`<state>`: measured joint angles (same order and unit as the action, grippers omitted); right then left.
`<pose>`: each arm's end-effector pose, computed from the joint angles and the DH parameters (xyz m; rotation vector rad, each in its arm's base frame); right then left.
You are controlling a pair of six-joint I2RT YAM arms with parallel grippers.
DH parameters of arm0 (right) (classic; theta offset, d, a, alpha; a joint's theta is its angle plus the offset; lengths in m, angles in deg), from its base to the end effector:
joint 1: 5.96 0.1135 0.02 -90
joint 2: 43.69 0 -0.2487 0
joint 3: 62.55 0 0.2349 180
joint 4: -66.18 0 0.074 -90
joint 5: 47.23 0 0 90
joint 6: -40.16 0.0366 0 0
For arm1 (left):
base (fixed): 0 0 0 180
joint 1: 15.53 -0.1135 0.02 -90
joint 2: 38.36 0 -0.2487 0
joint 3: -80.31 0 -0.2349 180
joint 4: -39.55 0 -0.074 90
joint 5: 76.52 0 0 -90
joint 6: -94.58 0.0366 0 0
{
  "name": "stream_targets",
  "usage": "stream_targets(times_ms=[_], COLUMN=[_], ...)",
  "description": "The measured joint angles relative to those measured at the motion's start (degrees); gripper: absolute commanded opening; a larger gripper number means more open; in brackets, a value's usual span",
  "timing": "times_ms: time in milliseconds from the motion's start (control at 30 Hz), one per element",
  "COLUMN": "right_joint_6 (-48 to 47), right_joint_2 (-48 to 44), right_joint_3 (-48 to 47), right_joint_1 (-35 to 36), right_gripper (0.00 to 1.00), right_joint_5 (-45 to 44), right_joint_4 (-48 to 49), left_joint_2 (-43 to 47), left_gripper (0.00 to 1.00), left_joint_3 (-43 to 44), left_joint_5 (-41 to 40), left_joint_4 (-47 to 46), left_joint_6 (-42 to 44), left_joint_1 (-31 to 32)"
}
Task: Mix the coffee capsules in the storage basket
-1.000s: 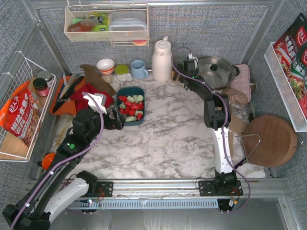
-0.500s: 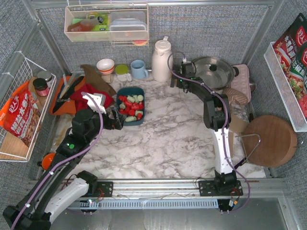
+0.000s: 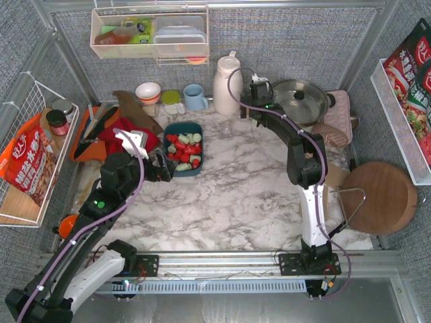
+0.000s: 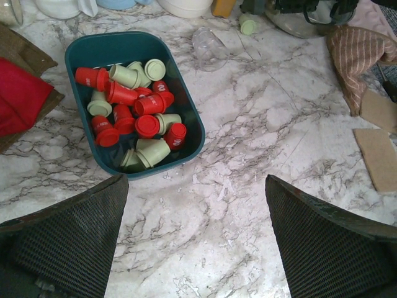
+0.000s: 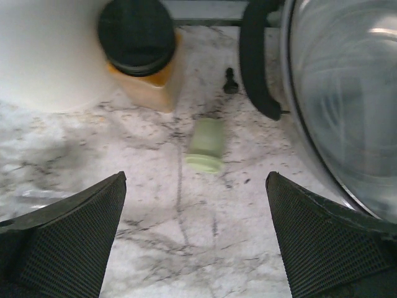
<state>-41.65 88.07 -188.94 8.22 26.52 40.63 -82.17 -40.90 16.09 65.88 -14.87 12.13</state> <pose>0.5000 0.1158 0.2210 0.0594 2.0865 -0.0627 0.1550 -0.0831 0.3246 0.1635 1.8054 -0.6312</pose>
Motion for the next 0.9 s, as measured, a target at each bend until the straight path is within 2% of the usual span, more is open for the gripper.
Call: stream_targets(times_ms=[100, 267, 500, 700, 900], right_joint_6=[-1.0, -1.2, 4.3, 10.2, 12.9], right_joint_2=[1.7, 3.8, 6.2, 8.1, 10.2], right_joint_3=[-1.4, -2.3, -3.4, -4.0, -8.4], right_joint_1=[-1.0, -3.1, -4.7, -3.7, -3.4], right_gripper=[0.96, 0.64, 0.63, 0.64, 0.56], right_joint_5=[-1.9, -0.8, 2.8, 1.9, -0.3], right_joint_4=[-1.4, -3.1, -2.2, -0.1, -0.6], left_joint_2=[0.1, 0.5, 0.4, 0.4, 0.2], left_gripper=[0.99, 0.99, 0.99, 0.99, 0.99], left_joint_3=[0.0, -0.1, -0.3, -0.3, -0.3], left_joint_5=[0.2, 0.2, 0.6, 0.7, 1.9], left_joint_4=[-0.1, -0.3, -0.3, -0.4, -1.2], left_joint_6=[-0.1, -0.1, -0.3, -0.3, -0.5], left_joint_1=[0.0, -0.1, -0.5, -0.9, -1.4])
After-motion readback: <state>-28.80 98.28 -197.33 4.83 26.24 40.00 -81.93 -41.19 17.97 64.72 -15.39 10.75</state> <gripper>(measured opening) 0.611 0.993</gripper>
